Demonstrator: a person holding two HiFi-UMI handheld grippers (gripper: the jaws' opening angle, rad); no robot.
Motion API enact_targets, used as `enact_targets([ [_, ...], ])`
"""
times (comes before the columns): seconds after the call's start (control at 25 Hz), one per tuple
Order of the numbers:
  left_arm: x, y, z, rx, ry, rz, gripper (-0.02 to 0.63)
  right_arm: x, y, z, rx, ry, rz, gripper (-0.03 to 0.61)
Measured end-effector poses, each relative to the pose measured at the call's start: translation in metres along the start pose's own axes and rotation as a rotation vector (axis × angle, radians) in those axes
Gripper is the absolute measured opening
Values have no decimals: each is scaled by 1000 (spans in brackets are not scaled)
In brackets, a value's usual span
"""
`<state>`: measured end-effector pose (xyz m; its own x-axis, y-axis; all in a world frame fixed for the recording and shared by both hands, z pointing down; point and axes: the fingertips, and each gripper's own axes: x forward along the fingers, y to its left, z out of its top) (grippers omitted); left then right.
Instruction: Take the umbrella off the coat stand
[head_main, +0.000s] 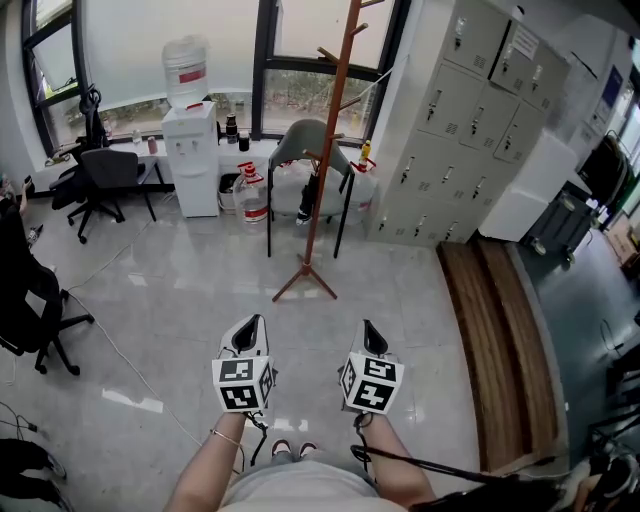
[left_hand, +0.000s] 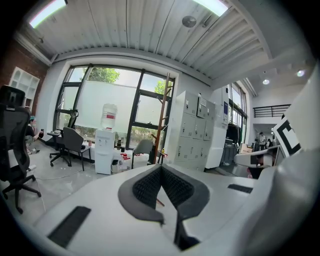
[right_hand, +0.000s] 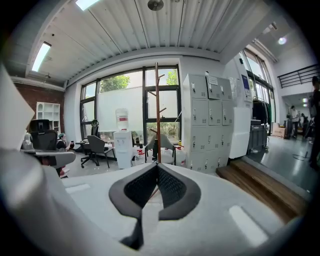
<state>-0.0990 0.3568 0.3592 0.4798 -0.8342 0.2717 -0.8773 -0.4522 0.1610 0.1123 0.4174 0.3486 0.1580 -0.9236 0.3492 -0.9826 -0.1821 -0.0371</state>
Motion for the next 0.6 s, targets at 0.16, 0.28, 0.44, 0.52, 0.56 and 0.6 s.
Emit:
enact_targets([
  [0.16, 5, 11, -3, -7, 6, 4, 2, 1, -3, -7, 5, 18, -23, 5],
  [0.28, 11, 13, -11, -7, 27, 2, 2, 7, -7, -17, 13, 42, -34, 6],
  [0.44, 24, 18, -16, -9, 47, 0, 2, 21, -6, -19, 18, 54, -37, 5],
  [0.52, 35, 19, -15, -7, 49, -2, 2, 31, -6, -18, 22, 54, -38, 5],
  [0.56, 41, 20, -13, -6, 49, -3, 2, 37, -7, -17, 24, 55, -38, 6],
  [0.6, 47, 20, -9, -5, 49, -4, 2, 44, -8, -14, 25, 56, -38, 5],
])
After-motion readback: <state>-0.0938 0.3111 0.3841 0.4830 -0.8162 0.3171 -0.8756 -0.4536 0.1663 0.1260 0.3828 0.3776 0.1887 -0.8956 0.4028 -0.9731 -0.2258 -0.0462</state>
